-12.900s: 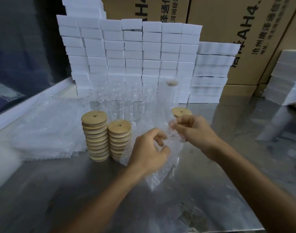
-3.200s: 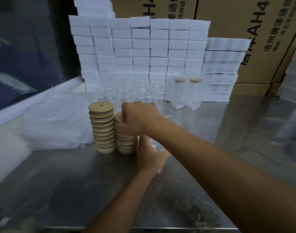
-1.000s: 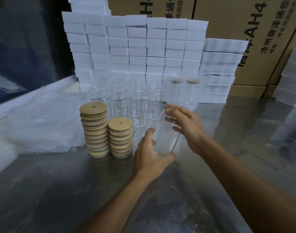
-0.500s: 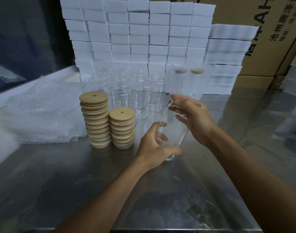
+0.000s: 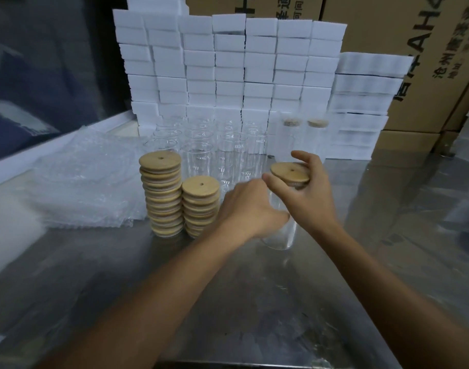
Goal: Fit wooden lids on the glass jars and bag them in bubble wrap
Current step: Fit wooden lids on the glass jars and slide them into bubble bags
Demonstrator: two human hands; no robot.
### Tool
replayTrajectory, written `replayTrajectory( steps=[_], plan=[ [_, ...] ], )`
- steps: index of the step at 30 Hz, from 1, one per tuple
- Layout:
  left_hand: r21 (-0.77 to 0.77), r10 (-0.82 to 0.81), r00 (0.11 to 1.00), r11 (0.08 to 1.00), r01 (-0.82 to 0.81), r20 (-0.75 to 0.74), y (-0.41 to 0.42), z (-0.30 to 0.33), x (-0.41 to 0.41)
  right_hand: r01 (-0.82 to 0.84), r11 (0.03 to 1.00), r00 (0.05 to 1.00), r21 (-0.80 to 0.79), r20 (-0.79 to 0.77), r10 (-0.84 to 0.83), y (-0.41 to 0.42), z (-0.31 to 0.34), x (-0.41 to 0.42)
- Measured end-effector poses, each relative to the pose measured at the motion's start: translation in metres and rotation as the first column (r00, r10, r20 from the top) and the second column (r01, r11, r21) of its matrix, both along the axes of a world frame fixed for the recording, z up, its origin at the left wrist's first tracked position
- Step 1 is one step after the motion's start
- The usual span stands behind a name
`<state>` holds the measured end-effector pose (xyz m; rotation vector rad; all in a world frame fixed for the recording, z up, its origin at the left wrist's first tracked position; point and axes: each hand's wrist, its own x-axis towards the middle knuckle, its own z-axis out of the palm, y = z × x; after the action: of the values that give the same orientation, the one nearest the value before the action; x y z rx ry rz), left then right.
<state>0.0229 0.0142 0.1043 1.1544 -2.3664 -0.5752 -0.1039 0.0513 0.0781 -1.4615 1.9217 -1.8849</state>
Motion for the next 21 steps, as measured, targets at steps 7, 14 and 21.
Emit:
replayTrajectory(
  steps=[7, 14, 21],
  plan=[
    [-0.14, 0.05, 0.95, 0.985, -0.097, -0.309, -0.017, 0.09, 0.048, -0.004, 0.999, 0.999, 0.05, 0.038, 0.002, -0.008, -0.004, -0.007],
    [-0.05, 0.319, 0.786, 0.913, -0.405, -0.53, -0.099, 0.109, 0.112, -0.026, 0.997, 0.999, 0.071, 0.044, 0.023, -0.011, -0.007, -0.012],
    [-0.07, 0.638, 0.764, 0.762, -0.644, -0.09, -0.177, 0.057, 0.161, -0.058, 0.992, 0.997, 0.111, 0.049, 0.052, -0.018, -0.007, -0.024]
  ],
)
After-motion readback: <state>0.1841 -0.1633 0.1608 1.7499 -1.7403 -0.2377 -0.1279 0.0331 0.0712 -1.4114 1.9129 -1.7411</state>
